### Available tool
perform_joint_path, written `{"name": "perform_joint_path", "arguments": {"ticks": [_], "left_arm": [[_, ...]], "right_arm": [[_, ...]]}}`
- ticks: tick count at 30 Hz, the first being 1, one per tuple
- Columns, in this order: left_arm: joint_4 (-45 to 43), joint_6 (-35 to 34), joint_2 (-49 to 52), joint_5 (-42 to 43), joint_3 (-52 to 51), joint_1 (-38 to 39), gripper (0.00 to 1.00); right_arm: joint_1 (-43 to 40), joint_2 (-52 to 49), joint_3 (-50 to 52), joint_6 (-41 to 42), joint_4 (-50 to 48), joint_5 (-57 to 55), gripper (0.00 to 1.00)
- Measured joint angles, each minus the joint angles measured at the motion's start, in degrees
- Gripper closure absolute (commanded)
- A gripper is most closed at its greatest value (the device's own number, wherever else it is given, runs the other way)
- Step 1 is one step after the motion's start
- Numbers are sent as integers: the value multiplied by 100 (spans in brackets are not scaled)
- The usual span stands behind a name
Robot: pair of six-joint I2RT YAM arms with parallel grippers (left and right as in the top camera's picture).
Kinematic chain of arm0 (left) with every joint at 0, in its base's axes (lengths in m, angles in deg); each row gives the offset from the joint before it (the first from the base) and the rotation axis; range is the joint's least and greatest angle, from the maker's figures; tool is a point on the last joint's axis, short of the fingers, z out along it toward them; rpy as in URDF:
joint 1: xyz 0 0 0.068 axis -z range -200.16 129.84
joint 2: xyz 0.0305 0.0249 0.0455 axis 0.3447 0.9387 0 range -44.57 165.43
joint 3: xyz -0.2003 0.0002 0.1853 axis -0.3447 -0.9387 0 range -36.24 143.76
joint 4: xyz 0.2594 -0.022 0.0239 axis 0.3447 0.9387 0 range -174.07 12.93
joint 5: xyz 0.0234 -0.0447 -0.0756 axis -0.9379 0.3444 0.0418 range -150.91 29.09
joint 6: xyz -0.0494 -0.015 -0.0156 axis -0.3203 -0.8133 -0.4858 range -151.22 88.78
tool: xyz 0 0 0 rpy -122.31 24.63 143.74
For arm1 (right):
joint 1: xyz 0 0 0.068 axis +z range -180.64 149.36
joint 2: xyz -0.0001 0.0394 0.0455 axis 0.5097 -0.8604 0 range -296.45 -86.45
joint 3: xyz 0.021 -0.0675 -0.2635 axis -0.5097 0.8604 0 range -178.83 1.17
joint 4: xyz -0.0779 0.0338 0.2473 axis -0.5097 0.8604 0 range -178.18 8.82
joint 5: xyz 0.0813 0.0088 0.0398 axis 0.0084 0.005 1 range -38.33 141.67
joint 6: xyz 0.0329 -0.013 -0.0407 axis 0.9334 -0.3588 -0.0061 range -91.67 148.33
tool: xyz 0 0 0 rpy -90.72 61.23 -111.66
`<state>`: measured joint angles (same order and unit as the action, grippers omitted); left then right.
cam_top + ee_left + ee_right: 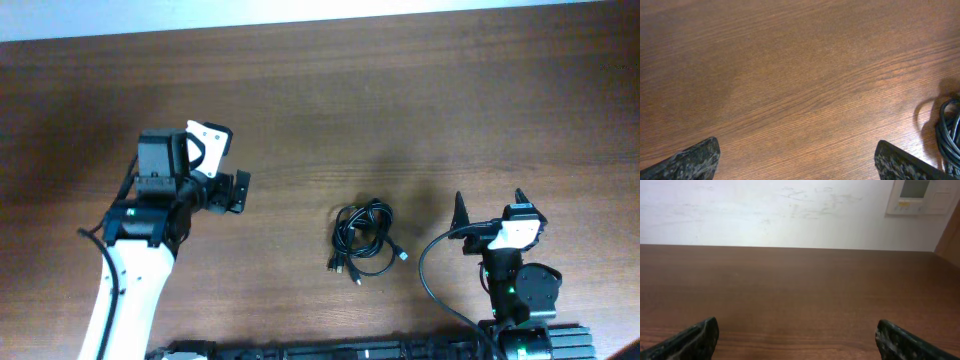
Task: Untangle cables
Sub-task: 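Move the left gripper over the black cable bundle and lower it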
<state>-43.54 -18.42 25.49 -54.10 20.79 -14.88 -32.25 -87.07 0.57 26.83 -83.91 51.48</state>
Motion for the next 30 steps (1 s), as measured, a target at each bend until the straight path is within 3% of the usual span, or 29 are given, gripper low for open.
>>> {"name": "perform_joint_path", "arguments": {"ticks": [21,30], "left_arm": [[44,131,282,568,72,0,1],[46,133,282,2120,72,0,1]], "right_arm": [[0,0,0,4,0,0,1],[0,0,0,7,0,0,1]]}}
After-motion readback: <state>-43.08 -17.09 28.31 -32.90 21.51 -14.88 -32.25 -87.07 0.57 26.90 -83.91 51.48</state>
